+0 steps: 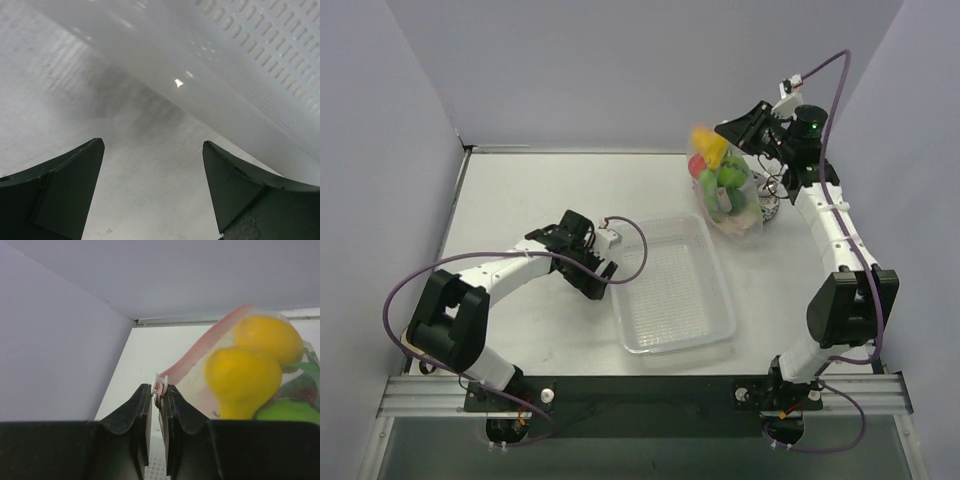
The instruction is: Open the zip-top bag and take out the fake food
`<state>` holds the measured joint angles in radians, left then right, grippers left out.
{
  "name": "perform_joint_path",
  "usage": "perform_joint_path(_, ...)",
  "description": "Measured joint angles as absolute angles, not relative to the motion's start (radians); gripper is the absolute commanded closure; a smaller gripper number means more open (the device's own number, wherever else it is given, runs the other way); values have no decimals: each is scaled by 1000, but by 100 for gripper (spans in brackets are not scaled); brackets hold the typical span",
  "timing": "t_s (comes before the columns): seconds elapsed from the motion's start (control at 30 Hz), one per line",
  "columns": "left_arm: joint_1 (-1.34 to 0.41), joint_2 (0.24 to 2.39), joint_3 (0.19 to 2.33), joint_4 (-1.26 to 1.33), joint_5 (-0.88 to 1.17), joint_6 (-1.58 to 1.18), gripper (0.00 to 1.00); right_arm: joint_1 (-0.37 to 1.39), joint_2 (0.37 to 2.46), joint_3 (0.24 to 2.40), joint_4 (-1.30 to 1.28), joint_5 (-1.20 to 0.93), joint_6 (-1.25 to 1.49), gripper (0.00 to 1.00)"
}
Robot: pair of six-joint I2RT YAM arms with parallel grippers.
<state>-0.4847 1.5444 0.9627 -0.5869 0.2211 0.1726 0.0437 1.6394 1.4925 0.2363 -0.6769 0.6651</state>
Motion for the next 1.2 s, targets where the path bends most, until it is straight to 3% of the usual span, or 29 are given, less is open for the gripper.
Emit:
perform_joint_path(0.17,-555,1544,962,-587,225,160,8,47,1557,1546,195,-674,637,100)
perform_joint_path(0.6,-530,1588,1093,-561,155,160,4,101,1405,1605,26,-660,575,100)
perform_joint_path(0.8,-460,1664,1142,-527,123,146,4,125,1230,1487,-1,-638,563,100)
perform_joint_path(1.2,-495,1826,1393,-550,136,88,5,212,1029,1269,-72,-612,554,100)
